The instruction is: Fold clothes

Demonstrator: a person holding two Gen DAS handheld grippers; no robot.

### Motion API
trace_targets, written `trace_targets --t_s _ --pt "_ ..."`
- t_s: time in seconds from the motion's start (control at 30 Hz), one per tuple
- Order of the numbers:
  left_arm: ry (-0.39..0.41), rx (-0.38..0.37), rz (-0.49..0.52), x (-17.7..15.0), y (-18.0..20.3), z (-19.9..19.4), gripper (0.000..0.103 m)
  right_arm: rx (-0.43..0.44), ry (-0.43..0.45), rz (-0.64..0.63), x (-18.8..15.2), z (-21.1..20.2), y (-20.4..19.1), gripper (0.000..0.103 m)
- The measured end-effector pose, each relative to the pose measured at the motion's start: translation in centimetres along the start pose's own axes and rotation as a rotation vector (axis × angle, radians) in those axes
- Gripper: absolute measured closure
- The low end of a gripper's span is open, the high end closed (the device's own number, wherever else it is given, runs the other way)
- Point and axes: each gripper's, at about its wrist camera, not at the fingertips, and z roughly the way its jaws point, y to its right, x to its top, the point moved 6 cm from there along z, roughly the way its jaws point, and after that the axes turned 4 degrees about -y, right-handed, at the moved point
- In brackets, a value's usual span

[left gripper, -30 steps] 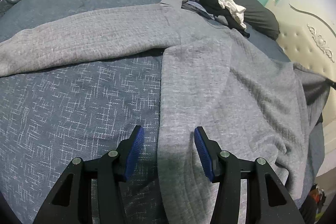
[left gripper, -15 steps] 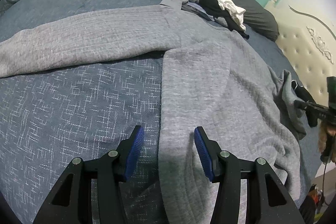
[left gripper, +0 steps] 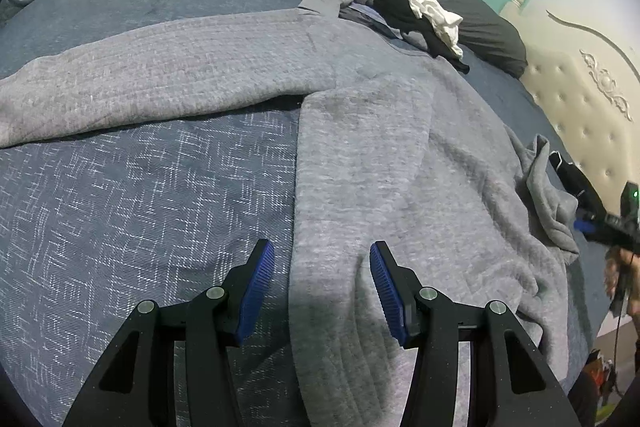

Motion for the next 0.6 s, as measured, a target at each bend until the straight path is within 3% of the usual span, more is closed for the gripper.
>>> trace_targets --t_s 0.27,0.33,0.4,0.43,0.5,0.6 --pt "-0.004 -0.003 -0.003 -0.1 -0.1 0.1 0.049 0.048 -0.069 -0.036 -1.6 3.2 -1.1 0.042" --pt "-0.004 -0.005 -0.007 -0.1 -0.2 0.1 0.049 0.042 -0.071 -0.089 -1.8 3.6 -2.1 0.06" --pt "-0.004 -0.006 -0.01 -0.1 -0.3 0.1 0.049 0.024 -0.07 -0.119 -1.9 4.0 -2.9 0.084" --pt "-0.005 -0.006 -0.011 0.0 -0.4 0.1 0.049 0.015 -0.068 -0.13 -1.8 4.1 -3.2 0.091" --pt "-0.006 -0.007 -0.012 0.0 -0.5 0.1 0.049 -0.005 -0.043 -0.145 -1.3 3.6 -3.5 0.097" --pt "-0.005 -0.009 -0.012 0.0 -0.6 0.0 0.049 -0.05 0.032 -0.145 0.0 1.0 -3.0 0.098"
